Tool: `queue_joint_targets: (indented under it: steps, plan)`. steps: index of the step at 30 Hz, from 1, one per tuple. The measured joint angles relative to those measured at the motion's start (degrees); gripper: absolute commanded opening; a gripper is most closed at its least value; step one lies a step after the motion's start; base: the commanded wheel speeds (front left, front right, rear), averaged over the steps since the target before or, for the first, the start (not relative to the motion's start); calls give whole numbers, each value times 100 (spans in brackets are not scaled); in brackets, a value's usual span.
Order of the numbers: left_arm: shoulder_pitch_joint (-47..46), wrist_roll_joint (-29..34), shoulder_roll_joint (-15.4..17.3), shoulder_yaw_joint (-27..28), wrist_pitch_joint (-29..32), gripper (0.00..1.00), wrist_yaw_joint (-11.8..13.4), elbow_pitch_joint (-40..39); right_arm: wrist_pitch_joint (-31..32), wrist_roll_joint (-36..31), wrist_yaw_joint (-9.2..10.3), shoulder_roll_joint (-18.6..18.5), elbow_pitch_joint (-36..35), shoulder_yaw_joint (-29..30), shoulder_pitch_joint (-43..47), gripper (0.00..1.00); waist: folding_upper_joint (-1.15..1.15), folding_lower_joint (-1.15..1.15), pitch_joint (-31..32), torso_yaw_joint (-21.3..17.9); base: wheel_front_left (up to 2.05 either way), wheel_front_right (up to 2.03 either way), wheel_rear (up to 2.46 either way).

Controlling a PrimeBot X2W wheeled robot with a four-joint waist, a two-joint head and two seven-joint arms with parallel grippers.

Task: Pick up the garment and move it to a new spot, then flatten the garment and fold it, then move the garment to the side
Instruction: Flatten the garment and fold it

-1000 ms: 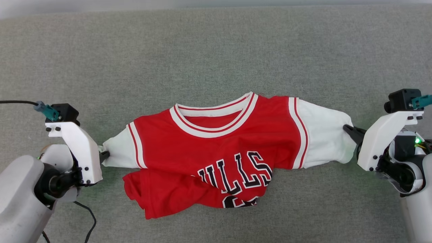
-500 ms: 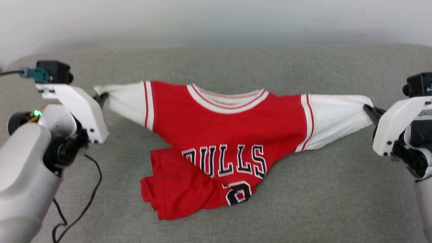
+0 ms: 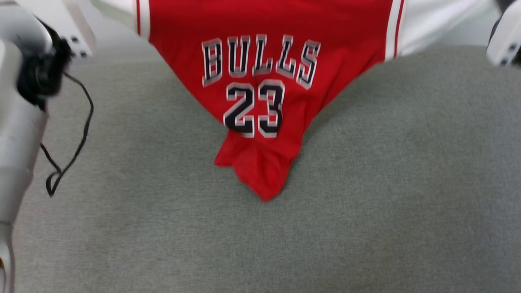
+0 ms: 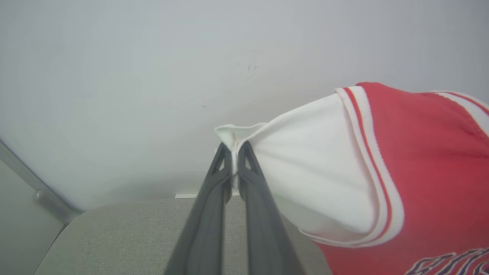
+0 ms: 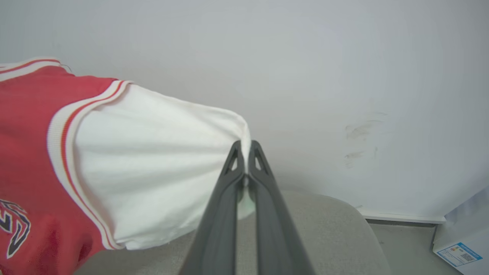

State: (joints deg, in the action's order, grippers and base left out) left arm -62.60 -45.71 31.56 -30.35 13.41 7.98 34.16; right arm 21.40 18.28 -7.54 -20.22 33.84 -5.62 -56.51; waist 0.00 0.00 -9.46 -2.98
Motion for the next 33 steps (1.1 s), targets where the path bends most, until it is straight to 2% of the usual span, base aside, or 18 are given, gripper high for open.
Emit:
queue_joint_targets:
  steps: [8, 15, 23, 33]
  plan:
    - [-1545, 546, -10, -7, -489, 0, 45, 382, -835, -421, 0, 38, 538, -19, -1859, 0, 0, 0, -800, -160, 0, 0, 0]
    - [-2642, 778, -110, 96, -1150, 0, -37, 550, -1497, -714, 1, 102, 949, 8, -3134, 0, 0, 1, -1509, -249, 0, 0, 0]
    - [-3343, 873, -104, 135, -1419, 0, -145, 706, -1916, -778, 2, 153, 1329, -143, -4089, 0, 0, 1, -1967, -331, 0, 0, 0]
    - [-3321, 649, -194, 222, -1628, 0, -393, 1111, -2065, -399, 2, 309, 1733, -755, -4325, 0, 0, 1, -2377, -282, 0, 0, 0]
